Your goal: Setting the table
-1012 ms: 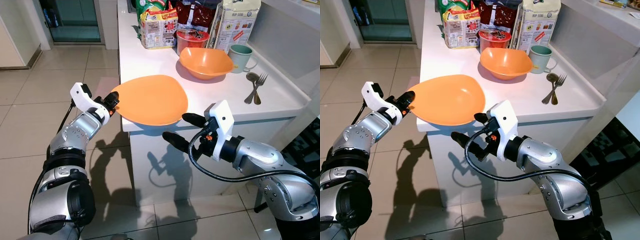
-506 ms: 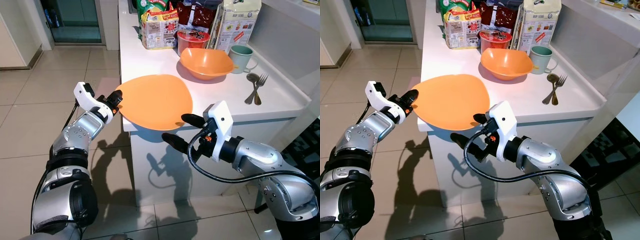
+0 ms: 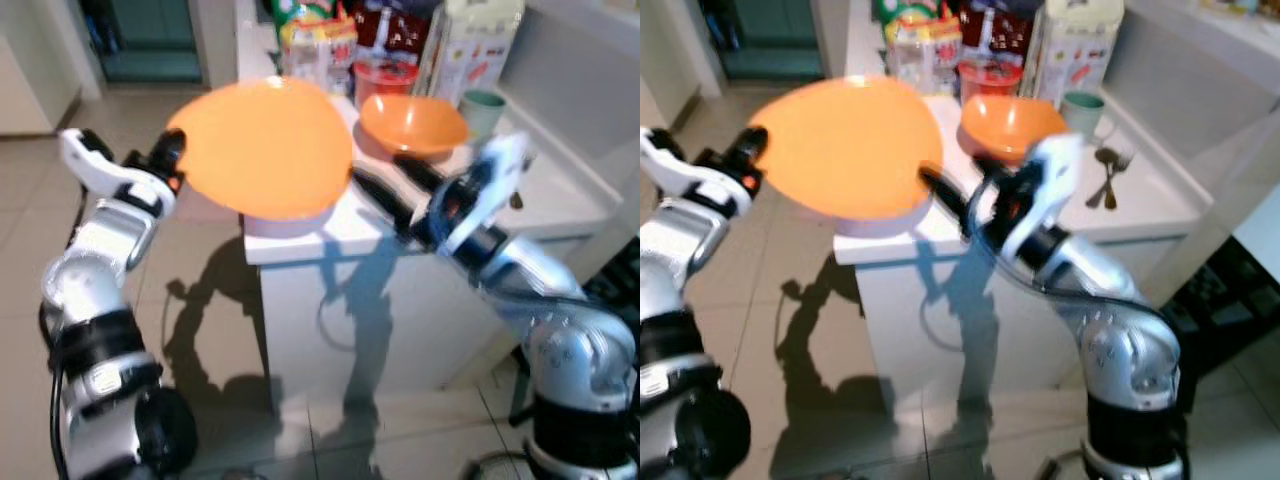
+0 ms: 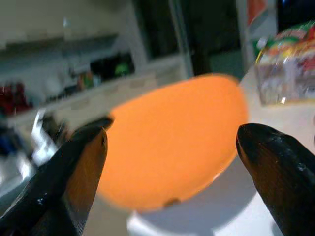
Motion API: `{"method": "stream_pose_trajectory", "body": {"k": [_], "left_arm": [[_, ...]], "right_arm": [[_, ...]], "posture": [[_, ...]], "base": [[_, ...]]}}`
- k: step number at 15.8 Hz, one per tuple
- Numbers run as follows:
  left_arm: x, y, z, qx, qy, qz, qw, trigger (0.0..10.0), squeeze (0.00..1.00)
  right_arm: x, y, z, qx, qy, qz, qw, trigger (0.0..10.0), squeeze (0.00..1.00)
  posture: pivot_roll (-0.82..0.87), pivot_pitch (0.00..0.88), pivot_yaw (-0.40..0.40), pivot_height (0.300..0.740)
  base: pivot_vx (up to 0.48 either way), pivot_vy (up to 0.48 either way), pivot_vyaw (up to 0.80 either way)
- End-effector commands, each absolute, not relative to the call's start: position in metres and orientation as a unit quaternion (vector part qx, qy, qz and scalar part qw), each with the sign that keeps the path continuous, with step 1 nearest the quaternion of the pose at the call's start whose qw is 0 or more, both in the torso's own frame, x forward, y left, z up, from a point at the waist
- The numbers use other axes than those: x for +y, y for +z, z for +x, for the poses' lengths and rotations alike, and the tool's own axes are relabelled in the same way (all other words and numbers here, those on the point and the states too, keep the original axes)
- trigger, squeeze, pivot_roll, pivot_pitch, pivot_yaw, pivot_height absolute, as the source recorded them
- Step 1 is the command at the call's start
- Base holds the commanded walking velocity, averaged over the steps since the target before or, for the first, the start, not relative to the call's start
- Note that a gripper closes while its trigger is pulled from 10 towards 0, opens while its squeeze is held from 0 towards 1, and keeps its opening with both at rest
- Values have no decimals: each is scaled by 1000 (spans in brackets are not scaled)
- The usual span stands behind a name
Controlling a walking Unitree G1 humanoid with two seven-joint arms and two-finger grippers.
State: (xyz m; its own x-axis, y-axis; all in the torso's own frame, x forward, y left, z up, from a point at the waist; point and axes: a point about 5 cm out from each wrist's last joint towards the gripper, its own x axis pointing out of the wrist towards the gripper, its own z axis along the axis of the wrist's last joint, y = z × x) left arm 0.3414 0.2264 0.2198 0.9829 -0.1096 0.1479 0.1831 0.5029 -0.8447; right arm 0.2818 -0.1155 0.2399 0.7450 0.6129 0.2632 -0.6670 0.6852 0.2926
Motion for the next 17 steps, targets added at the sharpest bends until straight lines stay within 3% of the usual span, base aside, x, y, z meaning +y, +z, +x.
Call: {"method": "stream_pose_trajectory", "body": {"k": [1,3,4,8,11,12,13,14,15,17], "left_arm": [[218,232,334,-49,-109,-499,858,0,0],[203,238,324,-46,-143,-499,853,0,0],[194,239,319,-42,-164,-494,853,0,0],[183,243,309,-62,-171,-442,878,0,0],[177,251,299,-79,-188,-432,879,0,0],[177,249,297,-80,-179,-424,884,0,0],[179,247,295,-82,-168,-414,891,0,0],[180,244,291,-86,-150,-402,899,7137,0],[179,243,286,-86,-144,-378,910,10000,0],[178,245,281,-95,-142,-375,911,10000,0]], "right_arm": [[-126,239,286,-76,313,214,922,10000,0],[-136,234,295,-67,252,242,934,10000,0],[-140,232,298,-62,231,259,936,10000,1000],[-148,238,301,-69,210,293,930,10000,1000],[-153,243,297,-75,213,298,927,10000,1000],[-152,245,294,-76,220,292,927,10000,835],[-151,246,291,-78,227,287,927,10000,451],[-148,250,286,-79,246,277,926,10000,0],[-143,254,278,-80,277,269,919,10000,0],[-135,253,273,-75,298,262,915,10000,0]], "posture": [[42,0,-49,740],[49,0,-52,740],[49,0,-52,740],[42,0,-41,740],[51,0,-45,740],[49,0,-45,740],[47,0,-44,740],[47,0,-43,740],[49,0,-48,740],[58,0,-50,740]], "base": [[0,0,0],[0,0,0],[0,0,0],[0,0,0],[0,0,0],[0,0,0],[0,0,0],[0,0,0],[0,0,0],[0,0,0]]}}
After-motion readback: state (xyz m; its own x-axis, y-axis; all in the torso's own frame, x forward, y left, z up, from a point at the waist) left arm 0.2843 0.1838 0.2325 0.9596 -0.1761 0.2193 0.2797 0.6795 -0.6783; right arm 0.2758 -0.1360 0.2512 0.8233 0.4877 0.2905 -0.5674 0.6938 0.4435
